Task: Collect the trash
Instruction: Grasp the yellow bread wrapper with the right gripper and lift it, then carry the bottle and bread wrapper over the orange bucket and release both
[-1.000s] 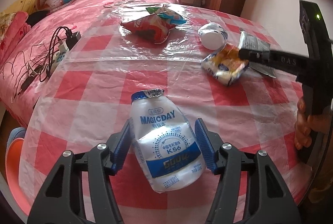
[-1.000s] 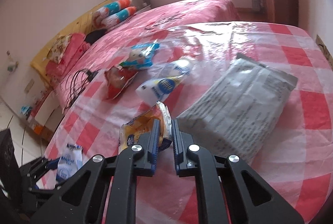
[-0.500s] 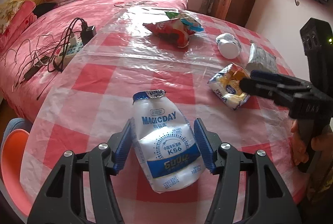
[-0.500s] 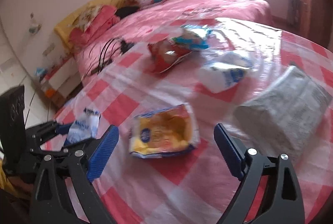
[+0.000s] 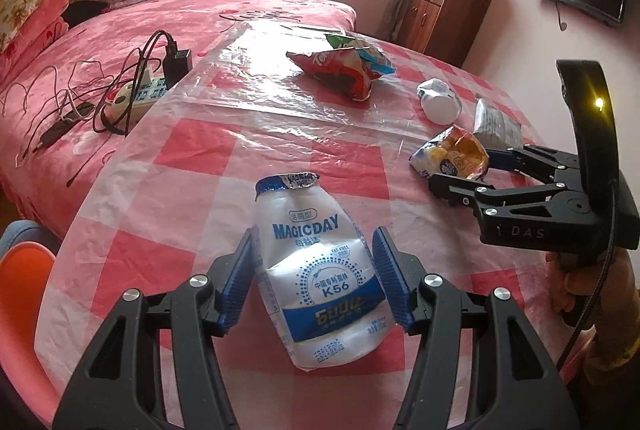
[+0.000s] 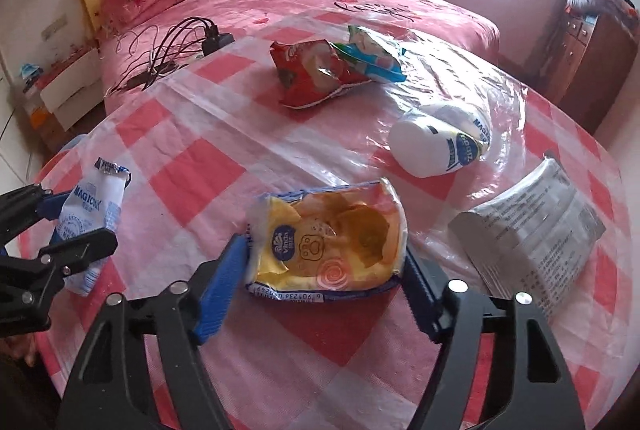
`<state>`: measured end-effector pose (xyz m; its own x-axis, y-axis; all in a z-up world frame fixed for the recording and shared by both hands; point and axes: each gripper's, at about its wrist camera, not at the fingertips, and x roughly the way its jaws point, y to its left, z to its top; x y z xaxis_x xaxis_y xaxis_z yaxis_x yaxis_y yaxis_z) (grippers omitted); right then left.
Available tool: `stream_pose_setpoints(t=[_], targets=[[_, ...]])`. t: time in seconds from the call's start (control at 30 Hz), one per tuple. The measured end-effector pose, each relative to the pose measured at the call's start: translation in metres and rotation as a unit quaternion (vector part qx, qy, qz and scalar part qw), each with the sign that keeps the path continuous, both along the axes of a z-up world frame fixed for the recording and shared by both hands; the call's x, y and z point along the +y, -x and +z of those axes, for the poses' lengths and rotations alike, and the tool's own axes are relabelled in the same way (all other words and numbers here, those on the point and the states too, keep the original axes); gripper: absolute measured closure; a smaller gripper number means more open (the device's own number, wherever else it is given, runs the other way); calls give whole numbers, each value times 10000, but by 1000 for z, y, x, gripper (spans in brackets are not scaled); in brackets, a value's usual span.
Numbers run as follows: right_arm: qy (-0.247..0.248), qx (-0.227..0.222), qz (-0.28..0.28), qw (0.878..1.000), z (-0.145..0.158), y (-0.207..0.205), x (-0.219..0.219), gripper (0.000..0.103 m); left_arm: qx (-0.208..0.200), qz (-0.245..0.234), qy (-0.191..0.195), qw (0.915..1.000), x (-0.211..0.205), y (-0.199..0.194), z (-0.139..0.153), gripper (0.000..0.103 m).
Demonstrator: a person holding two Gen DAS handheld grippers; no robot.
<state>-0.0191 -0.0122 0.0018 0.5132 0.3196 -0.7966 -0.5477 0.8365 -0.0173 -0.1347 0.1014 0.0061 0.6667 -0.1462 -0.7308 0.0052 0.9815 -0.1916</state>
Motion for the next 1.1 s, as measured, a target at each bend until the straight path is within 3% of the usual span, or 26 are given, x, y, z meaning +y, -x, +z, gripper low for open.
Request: stream_pose_setpoints(t=[0.27, 0.57, 1.1], targets=[[86, -235, -96, 9996, 5, 11, 7, 50, -103, -68, 212, 9997, 11, 5, 0, 44], [-115, -238, -402, 9988, 11, 15, 6, 60, -197, -131, 401, 9989, 20, 11, 1, 44], [-415, -267, -584, 9971, 28, 37, 19, 67, -513, 12, 573, 9970, 45, 25, 13, 44]])
